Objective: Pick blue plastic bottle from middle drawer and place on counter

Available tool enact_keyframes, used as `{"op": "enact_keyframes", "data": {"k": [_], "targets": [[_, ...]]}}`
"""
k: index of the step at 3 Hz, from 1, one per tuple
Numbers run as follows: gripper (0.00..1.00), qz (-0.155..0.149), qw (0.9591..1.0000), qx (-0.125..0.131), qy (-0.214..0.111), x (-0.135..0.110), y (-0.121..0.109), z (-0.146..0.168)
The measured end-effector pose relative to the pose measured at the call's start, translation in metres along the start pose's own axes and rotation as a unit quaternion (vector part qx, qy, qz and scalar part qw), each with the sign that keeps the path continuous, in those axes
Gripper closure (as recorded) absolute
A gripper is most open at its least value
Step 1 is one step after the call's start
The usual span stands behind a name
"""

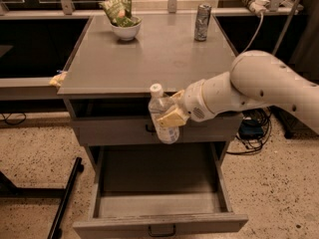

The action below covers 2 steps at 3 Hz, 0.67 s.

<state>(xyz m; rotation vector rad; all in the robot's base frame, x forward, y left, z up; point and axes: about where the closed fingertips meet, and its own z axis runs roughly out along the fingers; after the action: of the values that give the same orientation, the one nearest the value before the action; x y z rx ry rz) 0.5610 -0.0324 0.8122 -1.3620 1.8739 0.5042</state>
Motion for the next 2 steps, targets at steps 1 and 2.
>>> {"op": "enact_keyframes", "data": {"k": [1,2], "targets": [[1.00,0.001,1.0000,-0.001,0.000,0.001,0.000,0.001],[1.00,0.012,0.9996,0.000,-0.026,-0.017,-0.013,-0.010]]}}
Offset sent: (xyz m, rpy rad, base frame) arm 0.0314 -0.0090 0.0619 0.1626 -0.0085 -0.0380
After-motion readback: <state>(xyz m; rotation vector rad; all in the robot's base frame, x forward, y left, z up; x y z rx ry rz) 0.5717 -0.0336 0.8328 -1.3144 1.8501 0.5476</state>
